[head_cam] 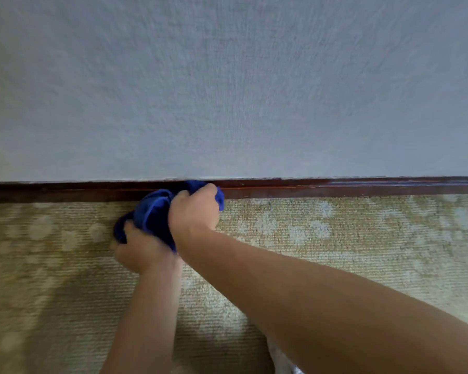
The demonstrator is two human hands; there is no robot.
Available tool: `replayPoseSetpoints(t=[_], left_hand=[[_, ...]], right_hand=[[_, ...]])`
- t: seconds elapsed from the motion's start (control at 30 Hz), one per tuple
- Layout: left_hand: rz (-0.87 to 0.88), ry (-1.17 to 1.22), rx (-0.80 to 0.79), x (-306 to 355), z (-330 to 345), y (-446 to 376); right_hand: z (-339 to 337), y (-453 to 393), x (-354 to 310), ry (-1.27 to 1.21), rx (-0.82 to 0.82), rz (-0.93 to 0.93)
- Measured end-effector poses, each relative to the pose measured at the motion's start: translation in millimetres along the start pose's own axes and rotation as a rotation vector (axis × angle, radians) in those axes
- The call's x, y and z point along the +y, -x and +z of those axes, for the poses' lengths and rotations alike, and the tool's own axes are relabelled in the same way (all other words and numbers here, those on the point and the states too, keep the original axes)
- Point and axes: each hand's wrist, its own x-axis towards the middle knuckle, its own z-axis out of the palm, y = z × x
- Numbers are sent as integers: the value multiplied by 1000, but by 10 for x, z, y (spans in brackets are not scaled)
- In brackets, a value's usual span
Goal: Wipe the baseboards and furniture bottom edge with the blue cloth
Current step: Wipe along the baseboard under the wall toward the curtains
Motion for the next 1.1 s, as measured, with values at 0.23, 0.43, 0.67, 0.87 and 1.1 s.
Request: replayPoseSetpoints(t=[0.23,0.43,0.67,0.87,1.1], left_hand=[[7,-285,-275,-81,147,259],[-27,-290,-233,-29,83,283],[-120,-166,-322,7,138,225],[-249,-321,-542,-235,42,753],[-566,-60,-553,-187,50,1258]], right_hand=[[-388,-123,111,-134,180,0],[-359,-172,98,-165,241,71],[-320,-264,297,-167,10,-75],[-1227,-306,553,-177,108,-42],[-1644,306,170,1,97,-35]])
